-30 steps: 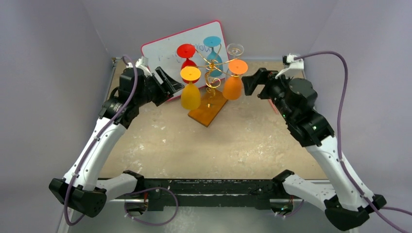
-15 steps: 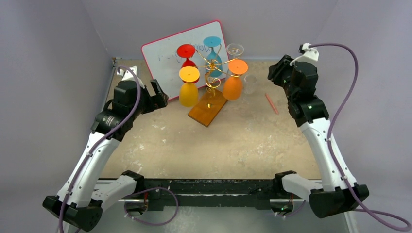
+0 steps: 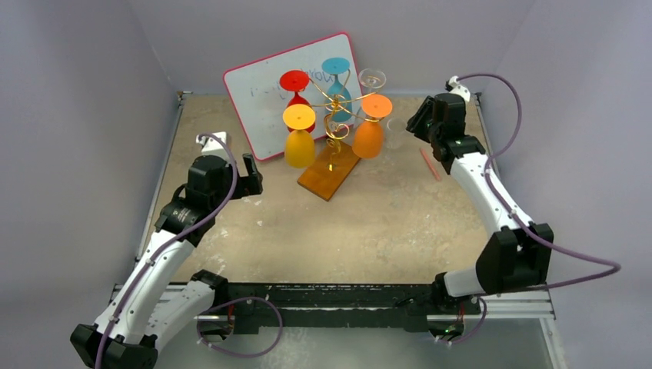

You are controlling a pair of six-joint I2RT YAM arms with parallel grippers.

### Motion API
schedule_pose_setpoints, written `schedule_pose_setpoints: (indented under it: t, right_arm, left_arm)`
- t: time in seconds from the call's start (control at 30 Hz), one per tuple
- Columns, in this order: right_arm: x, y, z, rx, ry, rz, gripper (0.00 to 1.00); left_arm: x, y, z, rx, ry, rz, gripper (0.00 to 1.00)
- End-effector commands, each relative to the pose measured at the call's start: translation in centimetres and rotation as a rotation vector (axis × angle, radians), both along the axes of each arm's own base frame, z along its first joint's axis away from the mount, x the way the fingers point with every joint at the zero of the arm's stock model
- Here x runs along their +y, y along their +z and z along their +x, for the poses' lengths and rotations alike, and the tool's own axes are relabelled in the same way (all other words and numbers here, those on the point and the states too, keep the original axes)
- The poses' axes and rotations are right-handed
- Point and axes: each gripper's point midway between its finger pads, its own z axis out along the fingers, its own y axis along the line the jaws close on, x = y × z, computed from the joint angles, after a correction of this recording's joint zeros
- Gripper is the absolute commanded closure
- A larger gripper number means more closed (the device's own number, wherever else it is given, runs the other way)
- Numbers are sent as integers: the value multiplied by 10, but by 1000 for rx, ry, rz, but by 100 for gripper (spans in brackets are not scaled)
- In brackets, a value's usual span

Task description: Place the wine glass upside down on the wine glass rack

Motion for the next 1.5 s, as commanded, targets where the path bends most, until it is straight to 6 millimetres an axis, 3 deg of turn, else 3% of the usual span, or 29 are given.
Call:
schedule_pose_setpoints:
  t: [0.0, 0.27, 0.43, 0.8, 1.2, 1.47]
  right_arm:
    - [5, 0, 19, -27, -1, 37, 57]
    - [12, -37, 36, 44, 51, 8, 57]
    - [12, -47, 40, 61, 55, -9, 61]
    - [-1, -48, 34, 77, 42, -94, 74]
    - [-10, -33, 19, 82, 78, -193, 100]
    - [-21, -30, -14, 117, 70, -237, 100]
  left_arm:
    - [5, 22, 10, -121, 13, 12, 2]
    - [7, 23, 9, -129, 21, 16, 4]
    - [9, 24, 9, -130, 30, 23, 5]
    - [11, 24, 8, -134, 39, 30, 6]
    - [14, 26, 6, -141, 48, 36, 7]
    - [11, 28, 4, -149, 27, 25, 7]
